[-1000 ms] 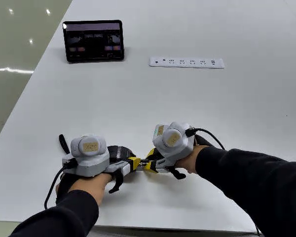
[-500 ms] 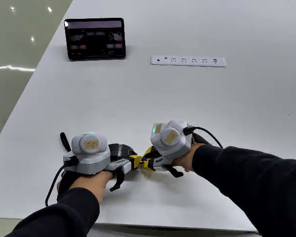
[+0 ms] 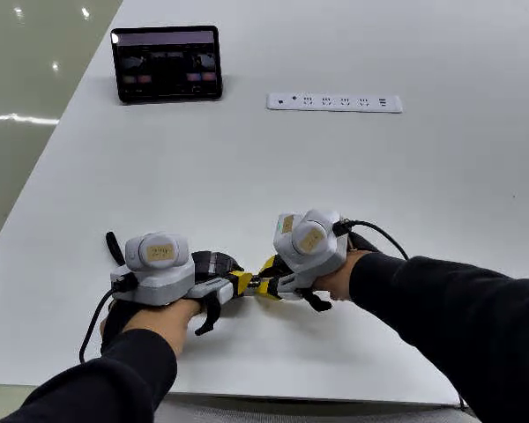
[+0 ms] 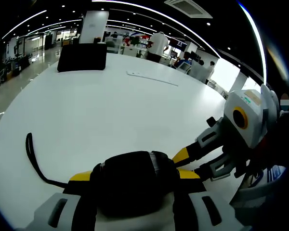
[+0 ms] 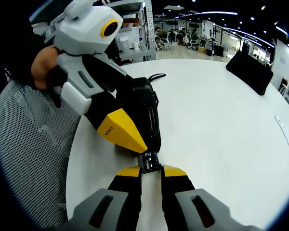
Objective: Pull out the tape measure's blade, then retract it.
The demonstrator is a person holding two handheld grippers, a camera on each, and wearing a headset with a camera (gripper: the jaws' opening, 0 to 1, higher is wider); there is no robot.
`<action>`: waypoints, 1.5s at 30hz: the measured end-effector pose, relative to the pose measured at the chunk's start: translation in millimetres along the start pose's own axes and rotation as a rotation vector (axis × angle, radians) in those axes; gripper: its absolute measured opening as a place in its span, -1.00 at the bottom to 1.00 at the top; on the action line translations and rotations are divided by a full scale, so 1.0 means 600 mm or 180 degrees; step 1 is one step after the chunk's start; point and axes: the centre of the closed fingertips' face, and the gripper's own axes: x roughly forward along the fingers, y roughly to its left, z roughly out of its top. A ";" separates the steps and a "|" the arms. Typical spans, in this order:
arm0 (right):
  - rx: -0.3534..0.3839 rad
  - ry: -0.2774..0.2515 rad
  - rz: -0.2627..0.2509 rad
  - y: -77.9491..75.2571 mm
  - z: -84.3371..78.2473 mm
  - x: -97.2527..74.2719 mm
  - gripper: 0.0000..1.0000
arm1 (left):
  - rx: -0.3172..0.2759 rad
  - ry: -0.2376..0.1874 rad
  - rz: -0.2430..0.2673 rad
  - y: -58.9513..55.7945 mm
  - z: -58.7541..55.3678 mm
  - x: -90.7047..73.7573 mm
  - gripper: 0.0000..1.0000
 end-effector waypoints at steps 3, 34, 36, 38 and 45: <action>-0.0004 0.0005 -0.0005 0.002 0.001 0.001 -0.80 | -0.0008 -0.0004 -0.0002 0.000 0.000 0.000 0.20; -0.0102 -0.0038 0.0015 0.010 0.014 0.015 -0.78 | -0.0043 -0.0006 -0.0020 -0.001 0.001 0.000 0.23; -0.0085 -0.0037 0.0002 0.011 0.014 0.015 -0.77 | -0.0036 -0.0053 -0.0026 -0.001 0.002 0.000 0.24; -0.0103 -0.0041 -0.0035 0.013 0.013 0.015 -0.77 | 0.0005 -0.0122 -0.0024 -0.002 0.002 -0.001 0.25; -0.0165 -0.0115 -0.0167 0.014 0.019 -0.008 -0.74 | 0.0534 -0.0234 0.0037 0.000 0.028 -0.010 0.33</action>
